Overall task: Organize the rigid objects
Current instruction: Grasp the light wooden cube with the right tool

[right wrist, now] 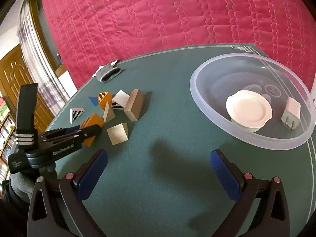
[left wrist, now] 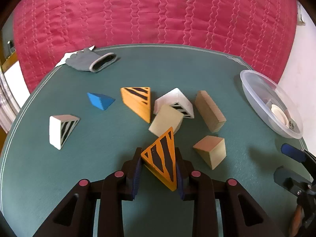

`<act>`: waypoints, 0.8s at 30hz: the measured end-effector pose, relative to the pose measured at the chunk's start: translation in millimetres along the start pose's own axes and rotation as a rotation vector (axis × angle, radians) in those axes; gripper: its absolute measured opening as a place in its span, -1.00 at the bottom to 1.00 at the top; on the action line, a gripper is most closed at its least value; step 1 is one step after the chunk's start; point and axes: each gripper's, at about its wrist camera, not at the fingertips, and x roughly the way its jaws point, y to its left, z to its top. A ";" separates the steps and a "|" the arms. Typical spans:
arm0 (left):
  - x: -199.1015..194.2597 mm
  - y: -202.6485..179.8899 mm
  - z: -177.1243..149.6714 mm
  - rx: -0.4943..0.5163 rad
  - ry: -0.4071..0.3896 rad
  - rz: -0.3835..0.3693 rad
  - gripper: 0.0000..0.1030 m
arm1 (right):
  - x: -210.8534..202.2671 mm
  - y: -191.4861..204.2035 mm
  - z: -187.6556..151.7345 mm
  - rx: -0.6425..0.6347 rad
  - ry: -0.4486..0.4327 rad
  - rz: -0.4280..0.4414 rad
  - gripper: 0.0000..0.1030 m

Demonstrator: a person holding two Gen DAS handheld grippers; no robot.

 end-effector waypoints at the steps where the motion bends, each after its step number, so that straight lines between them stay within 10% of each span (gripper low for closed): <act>1: -1.6 1.2 -0.9 -0.003 -0.004 0.003 -0.40 | 0.7 1.0 0.0 -0.004 0.003 -0.001 1.00; 24: -25.5 34.4 -23.6 -0.026 -0.044 0.045 -0.40 | 70.0 78.4 19.7 -0.198 0.126 -0.045 0.85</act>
